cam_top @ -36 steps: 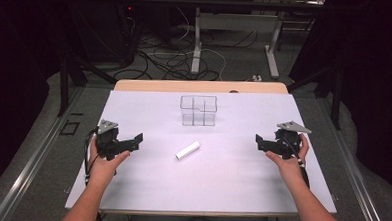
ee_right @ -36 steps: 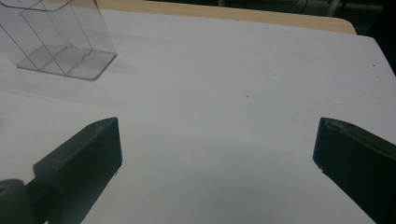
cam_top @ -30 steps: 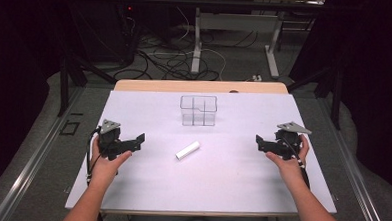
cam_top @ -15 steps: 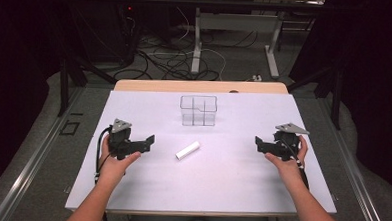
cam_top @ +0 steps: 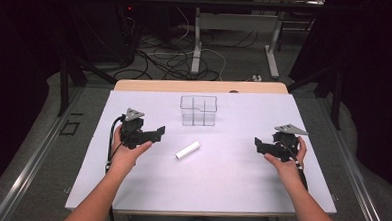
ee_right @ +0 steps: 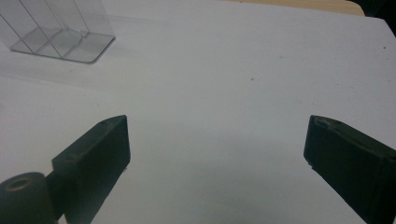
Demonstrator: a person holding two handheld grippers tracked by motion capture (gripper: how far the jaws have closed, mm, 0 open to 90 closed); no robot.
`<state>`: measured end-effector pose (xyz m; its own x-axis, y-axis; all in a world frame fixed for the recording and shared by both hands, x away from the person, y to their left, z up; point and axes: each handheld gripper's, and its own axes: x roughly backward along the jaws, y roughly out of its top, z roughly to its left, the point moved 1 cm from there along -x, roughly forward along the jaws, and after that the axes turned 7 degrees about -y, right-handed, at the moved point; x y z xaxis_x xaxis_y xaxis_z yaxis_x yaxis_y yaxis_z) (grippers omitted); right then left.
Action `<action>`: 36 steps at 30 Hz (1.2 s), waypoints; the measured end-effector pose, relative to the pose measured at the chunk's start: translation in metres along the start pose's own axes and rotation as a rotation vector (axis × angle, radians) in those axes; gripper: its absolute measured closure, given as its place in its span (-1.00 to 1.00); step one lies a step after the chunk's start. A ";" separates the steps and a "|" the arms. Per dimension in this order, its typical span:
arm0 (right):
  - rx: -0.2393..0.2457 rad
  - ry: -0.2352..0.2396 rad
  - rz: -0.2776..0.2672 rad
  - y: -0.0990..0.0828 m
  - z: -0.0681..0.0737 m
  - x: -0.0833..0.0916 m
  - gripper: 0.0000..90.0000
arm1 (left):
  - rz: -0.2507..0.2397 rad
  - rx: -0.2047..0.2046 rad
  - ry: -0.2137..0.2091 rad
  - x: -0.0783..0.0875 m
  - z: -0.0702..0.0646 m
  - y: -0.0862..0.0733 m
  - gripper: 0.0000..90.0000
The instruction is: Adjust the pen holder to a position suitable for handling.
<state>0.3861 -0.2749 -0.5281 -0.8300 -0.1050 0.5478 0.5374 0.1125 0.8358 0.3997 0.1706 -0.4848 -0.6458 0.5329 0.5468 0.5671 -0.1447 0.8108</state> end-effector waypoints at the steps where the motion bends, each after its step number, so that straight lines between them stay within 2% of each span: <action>1: -0.002 0.003 0.001 0.000 0.001 0.000 -0.85 | 0.001 0.004 -0.004 -0.001 -0.001 0.004 -0.63; 5: -0.005 0.003 0.007 0.000 0.002 -0.002 -0.85 | -0.003 0.008 -0.021 -0.008 -0.007 0.021 -0.60; 8: 0.000 0.007 0.008 0.000 0.003 -0.003 -0.85 | -0.006 0.008 -0.023 -0.014 -0.010 0.035 -0.52; 11: 0.002 0.005 0.007 0.000 0.002 -0.003 -0.85 | -0.014 0.025 -0.016 -0.019 -0.012 0.047 -0.46; 16: -0.007 0.006 0.011 0.000 0.001 -0.004 -0.83 | -0.021 0.051 -0.016 -0.027 -0.011 0.067 -0.38; 17: -0.008 0.007 0.011 0.000 0.001 -0.004 -0.83 | -0.025 0.063 -0.028 -0.029 -0.011 0.071 -0.36; 22: -0.011 0.008 0.012 0.000 0.000 -0.004 -0.82 | -0.013 0.069 -0.027 -0.039 -0.009 0.088 -0.32; 25: -0.012 0.007 0.014 -0.001 0.000 -0.004 -0.82 | -0.001 0.094 -0.007 -0.046 -0.008 0.095 -0.29; 29: -0.012 0.007 0.017 -0.001 0.000 -0.005 -0.82 | 0.011 0.101 0.021 -0.056 -0.007 0.103 -0.21; 34: -0.017 0.008 0.020 -0.002 -0.001 -0.006 -0.82 | 0.017 0.127 0.043 -0.068 -0.004 0.106 -0.13; 36: -0.019 0.009 0.024 -0.002 -0.001 -0.006 -0.81 | 0.011 0.146 0.037 -0.074 -0.002 0.106 -0.09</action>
<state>0.3901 -0.2760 -0.5327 -0.8154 -0.1114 0.5680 0.5601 0.0958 0.8228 0.5066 0.1137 -0.4390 -0.6557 0.5008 0.5651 0.6411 -0.0261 0.7670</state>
